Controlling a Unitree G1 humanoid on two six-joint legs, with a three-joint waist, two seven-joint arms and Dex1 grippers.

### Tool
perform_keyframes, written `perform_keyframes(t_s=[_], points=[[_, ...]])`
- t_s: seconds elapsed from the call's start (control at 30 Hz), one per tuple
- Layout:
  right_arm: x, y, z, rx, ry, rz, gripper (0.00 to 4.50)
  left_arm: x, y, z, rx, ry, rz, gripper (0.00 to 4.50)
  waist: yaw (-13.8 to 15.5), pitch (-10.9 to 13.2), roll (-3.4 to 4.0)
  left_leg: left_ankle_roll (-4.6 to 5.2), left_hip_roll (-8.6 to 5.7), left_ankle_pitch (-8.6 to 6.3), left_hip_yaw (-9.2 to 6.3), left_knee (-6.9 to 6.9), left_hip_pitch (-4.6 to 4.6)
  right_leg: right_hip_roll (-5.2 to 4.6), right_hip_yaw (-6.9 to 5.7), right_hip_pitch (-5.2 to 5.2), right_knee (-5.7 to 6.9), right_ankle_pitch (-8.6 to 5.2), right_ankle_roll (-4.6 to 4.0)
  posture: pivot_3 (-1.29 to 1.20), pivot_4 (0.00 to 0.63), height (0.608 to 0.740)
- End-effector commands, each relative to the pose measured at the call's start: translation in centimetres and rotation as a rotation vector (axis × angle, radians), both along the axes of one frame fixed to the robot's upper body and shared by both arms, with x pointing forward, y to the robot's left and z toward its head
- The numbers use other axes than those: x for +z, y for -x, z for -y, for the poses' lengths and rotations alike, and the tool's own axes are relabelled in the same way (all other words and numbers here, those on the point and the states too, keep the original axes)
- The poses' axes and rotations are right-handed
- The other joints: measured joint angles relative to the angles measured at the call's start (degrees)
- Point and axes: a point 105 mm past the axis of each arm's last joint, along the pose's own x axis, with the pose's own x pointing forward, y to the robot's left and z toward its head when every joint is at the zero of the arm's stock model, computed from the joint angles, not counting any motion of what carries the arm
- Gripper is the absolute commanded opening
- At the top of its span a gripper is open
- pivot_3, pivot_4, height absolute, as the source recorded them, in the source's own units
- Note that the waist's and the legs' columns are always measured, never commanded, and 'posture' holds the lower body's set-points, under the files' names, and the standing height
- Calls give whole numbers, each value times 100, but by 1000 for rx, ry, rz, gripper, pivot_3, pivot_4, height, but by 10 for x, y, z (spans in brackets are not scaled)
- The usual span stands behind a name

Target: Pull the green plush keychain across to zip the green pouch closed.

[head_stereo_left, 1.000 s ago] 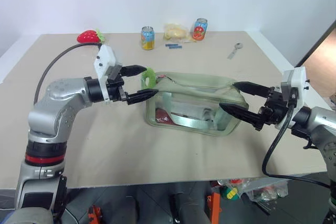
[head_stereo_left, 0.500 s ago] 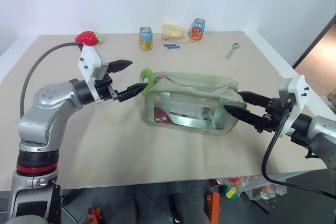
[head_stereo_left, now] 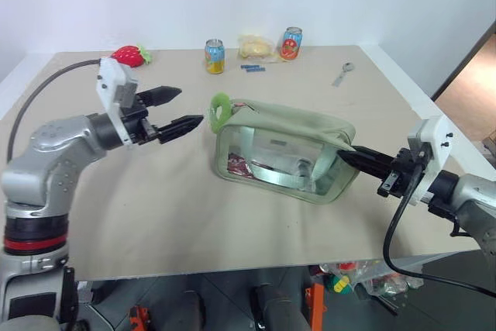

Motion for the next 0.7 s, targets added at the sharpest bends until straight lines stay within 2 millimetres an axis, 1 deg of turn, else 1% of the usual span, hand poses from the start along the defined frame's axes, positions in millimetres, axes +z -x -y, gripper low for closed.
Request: perform_keyframes(t_s=[0.03, 0.1, 0.2, 0.27, 0.33, 0.4, 0.5, 0.6, 0.67, 0.7], points=[[15, 0, -7, 94, 87, 101, 18, -2, -1, -12, 17, 26, -30, 4500, 1, 0, -1, 0, 0, 0, 1, 0, 1, -1, 0, 0, 0, 0, 0, 0, 150, 740], [15, -4, -9, 139, 125, 111, 18, -5, -3, -12, 20, 35, -39, 4500, 2, 4, -10, 0, 2, 0, 0, 1, -1, 0, -2, -2, -4, 0, -1, 0, 150, 740], [24, -17, -13, 192, 162, 154, 18, -12, -3, -6, -8, 60, -88, 4500, -22, 5, -12, 0, 4, 0, 6, 2, 3, 0, -1, -1, -6, 1, -3, 0, 150, 740], [34, -26, -17, 211, 125, 164, 18, -17, -3, -4, -21, 68, -108, 4500, -55, 5, -12, 0, 4, 0, 9, 1, 5, 0, 2, -4, -7, 4, -8, 0, 150, 740], [39, -32, -19, 233, 124, 172, 18, -20, -2, -3, -28, 69, -120, 4500, -63, 5, -12, 0, 5, 1, 7, 0, 4, 3, 1, -7, -6, 8, -12, 0, 150, 740], [39, -40, -17, 242, 151, 184, 18, -22, -3, -2, -26, 71, -123, 4500, -59, 5, -12, 1, 6, 1, 2, -6, 4, 6, -1, -7, -5, 9, -12, 0, 150, 740], [34, -58, -13, 244, 203, 190, 18, -21, -4, -1, -15, 86, -114, 4500, -53, 6, -12, 0, 4, 0, 3, -16, 1, 5, 0, -12, -6, 8, -13, 0, 150, 740], [26, -64, -14, 270, 244, 189, 18, -21, -5, -2, 6, 108, -113, 4500, -53, 6, -13, 0, 3, 0, 4, -22, -1, 4, 1, -13, -9, 8, -9, 0, 150, 740], [24, -67, -15, 277, 253, 201, 18, -21, -6, -6, 32, 130, -127, 4500, -59, 5, -13, 2, 4, -1, 4, -28, 1, 5, 2, -14, -9, 11, -2, 0, 150, 740], [23, -68, -15, 281, 254, 207, 18, -24, -8, -11, 63, 135, -137, 4500, -66, 5, -13, 2, 5, -1, 3, -30, 2, 6, 1, -14, -8, 12, -2, 0, 150, 740]])
